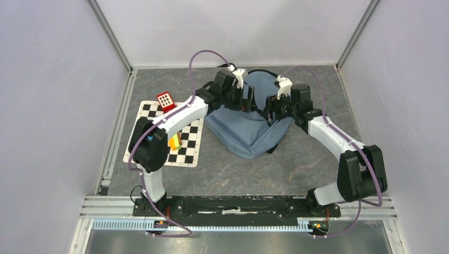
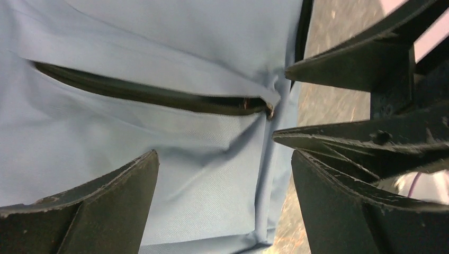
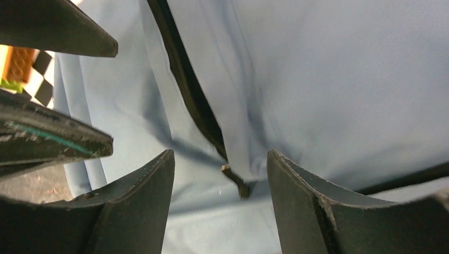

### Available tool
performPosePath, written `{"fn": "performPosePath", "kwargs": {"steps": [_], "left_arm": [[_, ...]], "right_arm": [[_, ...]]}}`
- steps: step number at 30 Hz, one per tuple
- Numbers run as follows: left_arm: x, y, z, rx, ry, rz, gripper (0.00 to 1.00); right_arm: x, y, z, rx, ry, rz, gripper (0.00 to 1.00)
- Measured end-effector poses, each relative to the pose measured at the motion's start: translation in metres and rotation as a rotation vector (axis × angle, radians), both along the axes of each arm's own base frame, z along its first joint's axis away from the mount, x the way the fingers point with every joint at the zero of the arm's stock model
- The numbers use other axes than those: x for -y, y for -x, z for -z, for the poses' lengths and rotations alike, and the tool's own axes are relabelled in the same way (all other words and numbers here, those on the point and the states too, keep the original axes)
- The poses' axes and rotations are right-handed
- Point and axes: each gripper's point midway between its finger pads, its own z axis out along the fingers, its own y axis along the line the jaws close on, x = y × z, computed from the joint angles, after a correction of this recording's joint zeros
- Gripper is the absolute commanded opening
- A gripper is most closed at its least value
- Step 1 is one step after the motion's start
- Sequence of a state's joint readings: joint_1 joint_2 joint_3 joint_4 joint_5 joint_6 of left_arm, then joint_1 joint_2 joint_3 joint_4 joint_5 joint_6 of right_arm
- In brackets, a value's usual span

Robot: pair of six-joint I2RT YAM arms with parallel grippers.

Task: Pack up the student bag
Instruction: Place the stationery in the student bag, then zip the student bag at the center of the board.

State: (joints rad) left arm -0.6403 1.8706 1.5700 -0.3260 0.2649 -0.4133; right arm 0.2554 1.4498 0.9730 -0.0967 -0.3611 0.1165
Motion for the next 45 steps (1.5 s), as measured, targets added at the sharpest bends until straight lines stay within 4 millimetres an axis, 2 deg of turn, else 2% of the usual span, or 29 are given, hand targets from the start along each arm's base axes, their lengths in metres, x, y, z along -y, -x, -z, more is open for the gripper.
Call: {"fn": "performPosePath", "kwargs": {"steps": [4, 7, 11, 18, 20, 23, 24, 25, 31, 36, 41, 45], "left_arm": [[0.01, 0.03, 0.026, 0.007, -0.071, 0.108, 1.0], [0.015, 0.049, 0.041, 0.003, -0.107, 0.167, 0.98], [0.014, 0.061, 0.053, -0.003, -0.134, 0.199, 0.84], [0.012, 0.063, 0.061, 0.01, -0.153, 0.22, 0.62], [0.012, 0.065, 0.062, 0.011, -0.156, 0.227, 0.56], [0.015, 0.068, 0.062, 0.02, -0.162, 0.242, 0.46], [0.015, 0.069, 0.063, 0.025, -0.167, 0.247, 0.44], [0.015, 0.069, 0.063, 0.032, -0.174, 0.253, 0.42], [0.013, 0.073, 0.071, 0.04, -0.208, 0.266, 0.31], [0.009, 0.076, 0.086, 0.024, -0.237, 0.276, 0.28], [0.008, 0.077, 0.092, 0.019, -0.246, 0.282, 0.27], [0.009, 0.077, 0.093, 0.024, -0.24, 0.285, 0.27]], "right_arm": [[0.006, 0.027, 0.034, -0.099, 0.022, -0.003, 0.59], [0.009, 0.041, 0.051, -0.148, 0.034, -0.005, 0.55], [0.009, 0.04, 0.053, -0.144, 0.033, -0.004, 0.47], [0.01, 0.033, 0.066, -0.151, 0.057, 0.001, 0.37], [0.01, 0.032, 0.07, -0.152, 0.066, -0.001, 0.27], [0.01, 0.03, 0.078, -0.156, 0.085, -0.007, 0.04], [0.01, 0.03, 0.079, -0.158, 0.091, -0.008, 0.0], [0.011, 0.03, 0.081, -0.166, 0.098, -0.007, 0.0], [0.012, 0.029, 0.075, -0.169, 0.16, -0.01, 0.0], [0.008, 0.023, 0.052, -0.161, 0.176, -0.025, 0.0], [-0.008, 0.014, 0.027, -0.14, 0.125, -0.051, 0.0], [-0.028, 0.0, 0.017, -0.139, 0.073, -0.071, 0.0]]}}
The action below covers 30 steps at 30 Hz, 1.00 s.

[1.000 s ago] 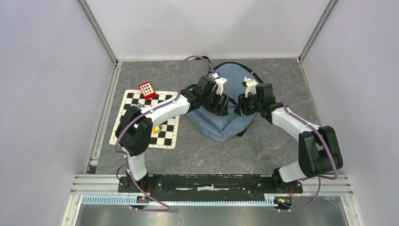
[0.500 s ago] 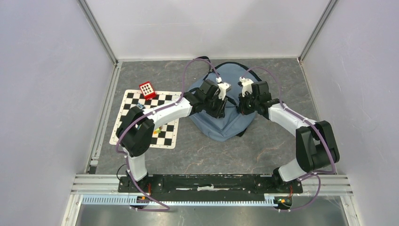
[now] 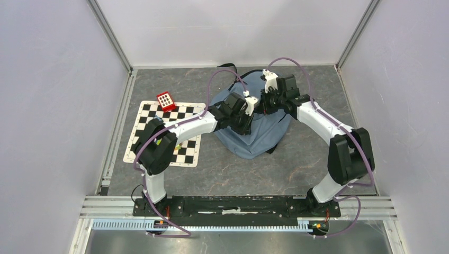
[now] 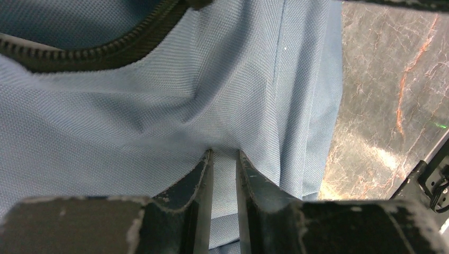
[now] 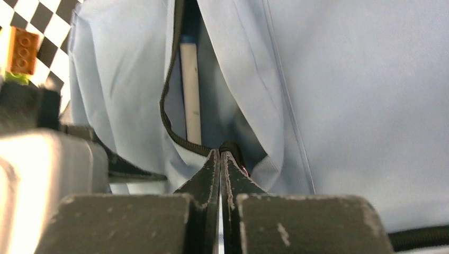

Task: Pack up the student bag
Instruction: Zip the student bag at the center of the board.

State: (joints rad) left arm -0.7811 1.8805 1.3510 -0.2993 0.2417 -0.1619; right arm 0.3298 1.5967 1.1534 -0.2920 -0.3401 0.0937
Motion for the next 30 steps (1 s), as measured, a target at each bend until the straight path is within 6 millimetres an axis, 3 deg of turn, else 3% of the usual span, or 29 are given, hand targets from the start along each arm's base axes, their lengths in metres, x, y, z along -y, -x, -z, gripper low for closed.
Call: {"fn": "performPosePath", "kwargs": {"steps": [6, 16, 21, 26, 30], "left_arm": [[0.001, -0.001, 0.003, 0.008, 0.011, 0.001, 0.27], [0.003, -0.002, 0.005, 0.02, 0.026, 0.002, 0.27], [0.003, -0.006, 0.004, 0.03, 0.036, -0.006, 0.28], [0.002, -0.008, -0.003, 0.034, 0.049, -0.019, 0.55], [-0.007, -0.01, -0.023, 0.025, 0.085, -0.069, 0.64]], "right_arm": [[-0.017, -0.015, -0.006, -0.034, -0.051, 0.018, 0.0], [-0.038, -0.033, 0.013, -0.126, -0.099, 0.036, 0.0], [-0.054, -0.048, 0.008, -0.118, -0.113, 0.02, 0.0], [-0.06, -0.057, -0.001, -0.071, -0.129, 0.018, 0.0], [-0.061, -0.056, -0.013, -0.041, -0.132, 0.019, 0.0]]}}
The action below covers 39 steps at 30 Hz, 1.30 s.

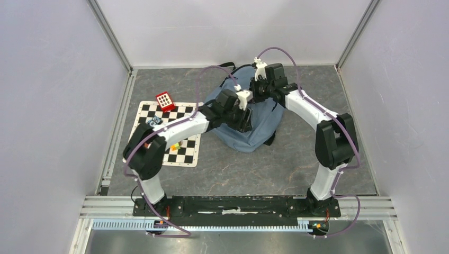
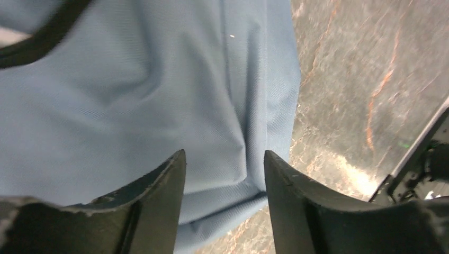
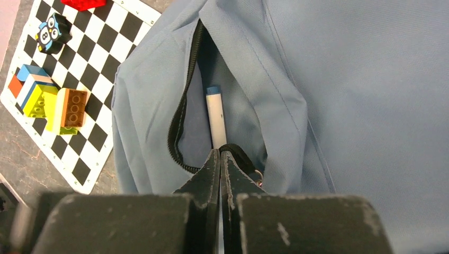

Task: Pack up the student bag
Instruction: Zip the student bag at the center of the board.

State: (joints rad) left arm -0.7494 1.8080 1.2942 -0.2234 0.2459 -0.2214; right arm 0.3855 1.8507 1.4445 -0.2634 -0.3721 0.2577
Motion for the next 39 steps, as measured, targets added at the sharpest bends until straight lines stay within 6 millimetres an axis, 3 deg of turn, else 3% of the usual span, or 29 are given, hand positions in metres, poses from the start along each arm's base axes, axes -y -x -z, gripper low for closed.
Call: {"fn": "performPosePath", "kwargs": {"steps": [6, 9, 11, 13, 17, 21, 26, 30, 36, 39], "left_arm": [[-0.048, -0.02, -0.053, 0.023, 0.148, -0.162, 0.73], [-0.059, -0.034, -0.073, 0.038, 0.218, -0.2, 0.76], [-0.057, -0.035, -0.074, 0.022, 0.242, -0.194, 0.78], [-0.051, -0.034, -0.07, -0.011, 0.254, -0.176, 0.8], [-0.035, -0.039, -0.065, -0.059, 0.284, -0.147, 0.82], [-0.025, -0.044, -0.063, -0.085, 0.311, -0.134, 0.81], [-0.018, -0.051, -0.061, -0.094, 0.319, -0.136, 0.74], [-0.009, -0.061, -0.063, -0.08, 0.312, -0.143, 0.66], [0.014, -0.064, -0.068, -0.063, 0.284, -0.145, 0.58], [0.024, -0.069, -0.068, -0.057, 0.258, -0.151, 0.52]], "right_arm": [[0.012, 0.018, -0.023, 0.05, 0.001, 0.011, 0.0], [0.016, 0.03, -0.025, 0.055, 0.008, -0.003, 0.05], [0.018, 0.036, -0.022, 0.044, 0.016, -0.016, 0.26], [0.019, 0.041, -0.018, 0.026, 0.025, -0.023, 0.39], [0.025, 0.048, -0.022, 0.021, 0.038, -0.016, 0.57], [0.042, 0.048, -0.049, 0.075, 0.019, 0.029, 0.62], [0.087, 0.044, -0.07, 0.137, 0.027, 0.158, 0.64], [0.113, 0.041, -0.057, 0.124, 0.059, 0.233, 0.74], [0.113, 0.054, -0.025, 0.103, 0.093, 0.181, 0.77], [0.113, 0.059, -0.021, 0.108, 0.103, 0.157, 0.77]]}}
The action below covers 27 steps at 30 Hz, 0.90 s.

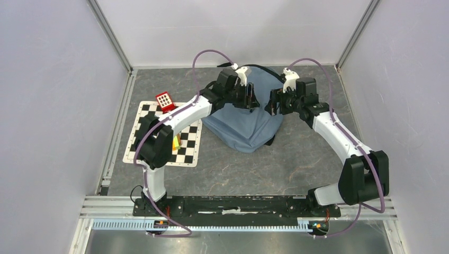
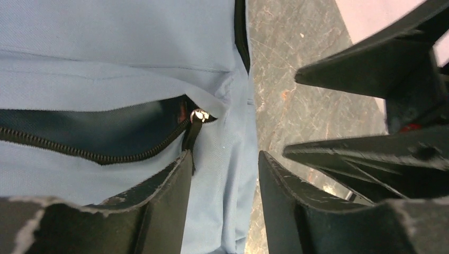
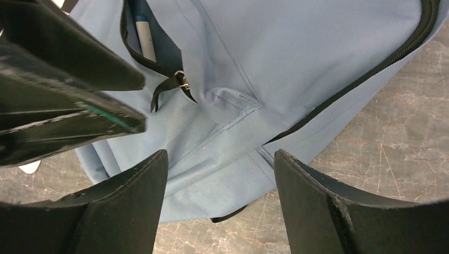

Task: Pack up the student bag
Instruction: Zip the student bag at the center of the board.

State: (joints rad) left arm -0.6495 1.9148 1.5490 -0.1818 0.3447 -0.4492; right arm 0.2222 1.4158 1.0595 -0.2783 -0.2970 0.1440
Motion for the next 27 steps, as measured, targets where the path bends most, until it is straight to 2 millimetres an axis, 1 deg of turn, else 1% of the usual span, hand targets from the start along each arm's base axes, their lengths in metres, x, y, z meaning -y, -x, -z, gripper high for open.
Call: {"fn": "performPosePath", "kwargs": {"steps": [2, 5, 7, 9, 12, 15, 19, 23, 27], "left_arm": [[0.003, -0.004, 0.005, -0.003, -0.024, -0.009, 0.49], [0.002, -0.007, 0.017, -0.015, -0.072, -0.023, 0.48], [-0.001, -0.006, 0.03, -0.031, -0.111, -0.028, 0.47], [-0.004, -0.003, 0.041, -0.048, -0.148, -0.027, 0.45], [-0.006, 0.0, 0.051, -0.052, -0.187, -0.025, 0.42], [-0.006, 0.0, 0.054, -0.046, -0.211, -0.03, 0.41], [-0.006, -0.002, 0.054, -0.041, -0.219, -0.034, 0.35], [-0.005, -0.005, 0.054, -0.038, -0.223, -0.037, 0.22], [-0.005, -0.005, 0.054, -0.034, -0.23, -0.038, 0.11]], "right_arm": [[-0.001, 0.0, -0.004, 0.024, -0.002, -0.014, 0.77], [-0.002, -0.002, -0.013, 0.062, -0.008, -0.024, 0.77], [-0.003, -0.003, -0.018, 0.083, -0.01, -0.027, 0.75], [-0.003, -0.005, -0.02, 0.098, -0.011, -0.032, 0.74], [-0.005, -0.005, -0.02, 0.11, -0.013, -0.048, 0.73], [-0.006, -0.005, -0.02, 0.114, -0.012, -0.052, 0.74], [-0.008, -0.005, -0.019, 0.1, -0.027, -0.04, 0.75], [-0.015, -0.005, -0.009, 0.043, -0.074, -0.01, 0.75], [-0.027, -0.003, 0.009, -0.039, -0.15, 0.028, 0.74]]}}
